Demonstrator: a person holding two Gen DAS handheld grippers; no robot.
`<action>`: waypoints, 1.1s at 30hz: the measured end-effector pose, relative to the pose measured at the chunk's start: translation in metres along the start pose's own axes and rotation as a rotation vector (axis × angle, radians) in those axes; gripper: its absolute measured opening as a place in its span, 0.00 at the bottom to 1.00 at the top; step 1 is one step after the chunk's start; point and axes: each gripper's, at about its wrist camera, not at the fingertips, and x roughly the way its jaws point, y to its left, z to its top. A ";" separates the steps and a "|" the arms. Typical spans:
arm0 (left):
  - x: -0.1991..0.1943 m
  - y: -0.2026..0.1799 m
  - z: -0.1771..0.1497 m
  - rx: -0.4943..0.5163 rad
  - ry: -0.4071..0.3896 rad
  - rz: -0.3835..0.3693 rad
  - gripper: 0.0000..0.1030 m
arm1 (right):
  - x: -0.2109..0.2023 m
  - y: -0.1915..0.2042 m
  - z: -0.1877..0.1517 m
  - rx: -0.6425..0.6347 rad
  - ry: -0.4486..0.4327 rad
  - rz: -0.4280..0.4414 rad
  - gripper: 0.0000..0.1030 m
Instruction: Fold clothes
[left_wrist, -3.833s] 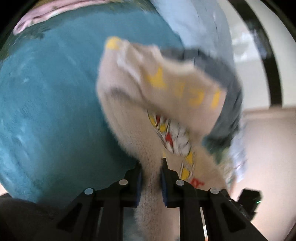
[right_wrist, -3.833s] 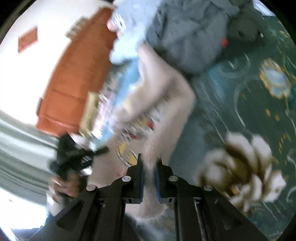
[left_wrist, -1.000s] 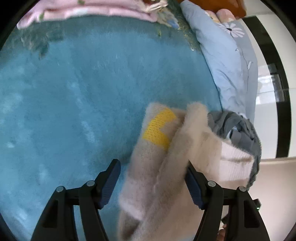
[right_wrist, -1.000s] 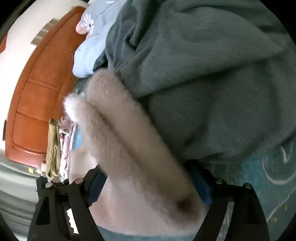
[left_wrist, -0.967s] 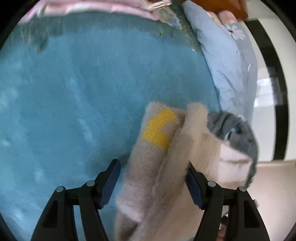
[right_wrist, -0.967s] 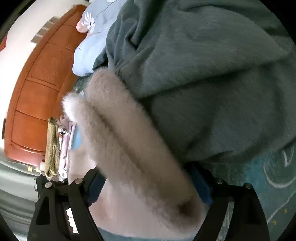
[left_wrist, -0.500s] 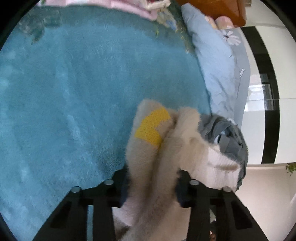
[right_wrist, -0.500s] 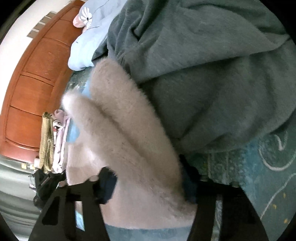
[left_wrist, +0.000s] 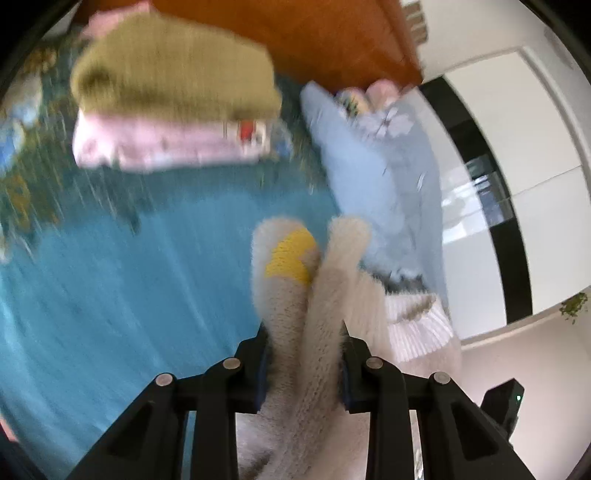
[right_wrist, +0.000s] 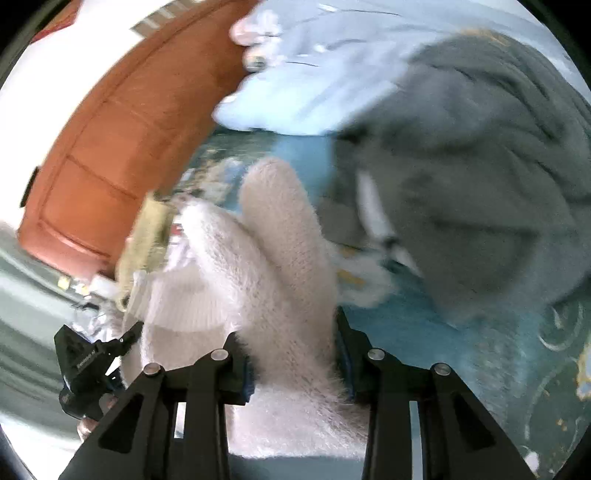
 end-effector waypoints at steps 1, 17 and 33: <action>-0.015 0.002 0.012 0.006 -0.026 -0.006 0.30 | 0.002 0.014 0.006 -0.016 -0.003 0.017 0.35; -0.131 0.077 0.222 0.005 -0.375 0.126 0.30 | 0.142 0.271 0.144 -0.347 0.079 0.217 0.35; -0.050 0.206 0.227 -0.228 -0.421 0.225 0.32 | 0.336 0.276 0.176 -0.392 0.195 0.179 0.41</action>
